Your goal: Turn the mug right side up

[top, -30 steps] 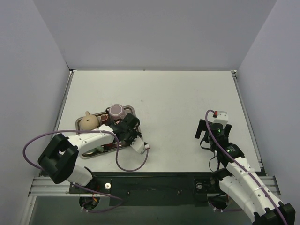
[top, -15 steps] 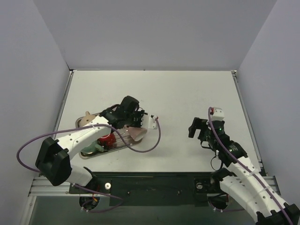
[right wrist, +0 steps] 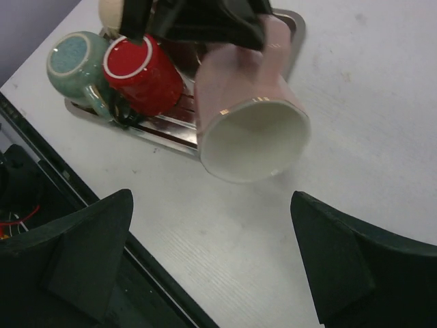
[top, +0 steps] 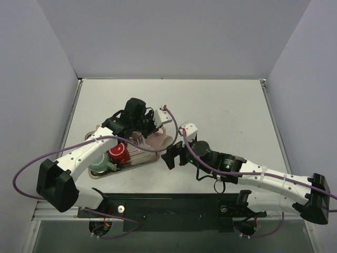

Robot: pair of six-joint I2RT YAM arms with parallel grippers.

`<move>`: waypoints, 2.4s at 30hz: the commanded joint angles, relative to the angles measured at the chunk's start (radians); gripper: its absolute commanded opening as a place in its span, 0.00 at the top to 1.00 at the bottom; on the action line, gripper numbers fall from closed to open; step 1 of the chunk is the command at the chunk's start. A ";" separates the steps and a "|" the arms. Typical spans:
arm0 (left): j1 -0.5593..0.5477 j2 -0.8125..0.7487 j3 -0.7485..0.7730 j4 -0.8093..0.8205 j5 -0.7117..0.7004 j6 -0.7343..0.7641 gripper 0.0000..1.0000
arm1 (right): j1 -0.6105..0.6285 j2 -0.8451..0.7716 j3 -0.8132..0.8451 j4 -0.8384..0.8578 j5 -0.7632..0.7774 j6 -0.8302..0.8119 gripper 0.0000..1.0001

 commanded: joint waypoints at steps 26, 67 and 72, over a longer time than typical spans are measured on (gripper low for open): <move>0.036 -0.104 0.058 0.152 0.272 -0.372 0.65 | -0.066 0.203 0.155 -0.022 0.095 -0.030 1.00; 0.142 -0.243 -0.217 -0.703 -0.170 0.871 0.24 | -1.099 0.213 0.071 -0.487 -0.130 -0.088 0.44; 0.132 -0.283 -0.283 -0.672 -0.159 1.001 0.35 | -1.091 0.121 0.060 -0.492 -0.173 -0.088 0.32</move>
